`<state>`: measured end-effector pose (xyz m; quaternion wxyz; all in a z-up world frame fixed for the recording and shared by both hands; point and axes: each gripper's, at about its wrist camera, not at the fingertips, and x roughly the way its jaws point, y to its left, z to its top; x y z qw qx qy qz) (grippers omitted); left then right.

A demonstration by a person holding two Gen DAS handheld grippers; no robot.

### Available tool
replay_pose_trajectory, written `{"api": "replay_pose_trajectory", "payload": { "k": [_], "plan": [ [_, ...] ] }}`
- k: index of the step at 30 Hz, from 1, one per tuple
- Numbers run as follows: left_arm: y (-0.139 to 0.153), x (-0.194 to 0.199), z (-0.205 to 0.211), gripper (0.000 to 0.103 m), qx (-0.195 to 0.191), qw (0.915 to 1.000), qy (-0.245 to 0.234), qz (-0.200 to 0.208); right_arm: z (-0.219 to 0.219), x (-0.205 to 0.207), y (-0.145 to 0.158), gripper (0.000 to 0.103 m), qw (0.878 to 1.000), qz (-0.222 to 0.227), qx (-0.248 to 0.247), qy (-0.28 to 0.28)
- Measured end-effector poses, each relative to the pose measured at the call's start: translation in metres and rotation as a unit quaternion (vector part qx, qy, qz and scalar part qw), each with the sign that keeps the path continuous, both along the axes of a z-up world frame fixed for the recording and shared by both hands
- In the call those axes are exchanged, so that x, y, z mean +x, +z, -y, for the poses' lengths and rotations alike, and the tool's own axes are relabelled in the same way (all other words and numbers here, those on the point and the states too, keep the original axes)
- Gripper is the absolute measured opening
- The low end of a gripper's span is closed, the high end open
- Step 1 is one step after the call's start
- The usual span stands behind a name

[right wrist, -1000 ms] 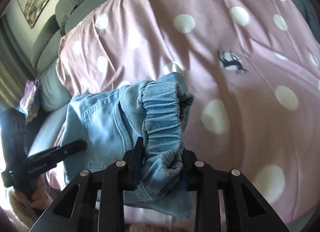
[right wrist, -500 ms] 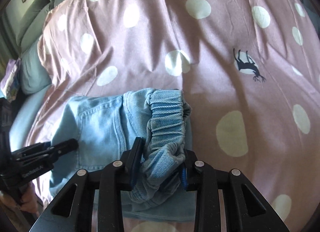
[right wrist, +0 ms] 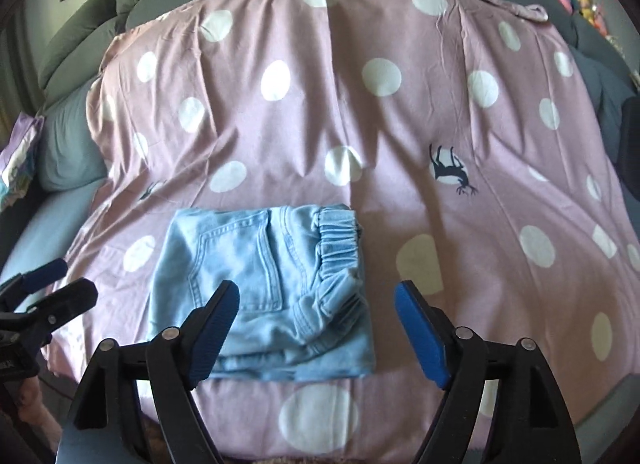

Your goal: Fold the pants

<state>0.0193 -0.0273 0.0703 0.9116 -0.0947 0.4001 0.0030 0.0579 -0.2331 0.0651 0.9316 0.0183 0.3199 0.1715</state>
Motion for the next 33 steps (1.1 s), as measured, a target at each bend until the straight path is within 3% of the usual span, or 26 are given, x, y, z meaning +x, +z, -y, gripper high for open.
{"api": "replay_pose_trajectory", "payload": {
  "k": [11,21,33],
  "plan": [
    [0.006,-0.024,-0.01,0.102,-0.028,0.9996,-0.004,0.005,-0.008,-0.03,0.012,0.083,0.999,0.02,-0.028,-0.024],
    [-0.009,-0.014,-0.008,0.102,-0.043,0.9989,-0.002,-0.019,-0.009,-0.019,-0.002,0.086,0.999,0.01,-0.026,-0.039],
    [-0.02,-0.013,-0.003,0.102,-0.032,0.9986,-0.001,-0.041,-0.01,-0.02,-0.012,0.086,0.999,-0.006,-0.023,-0.033]
  ]
}}
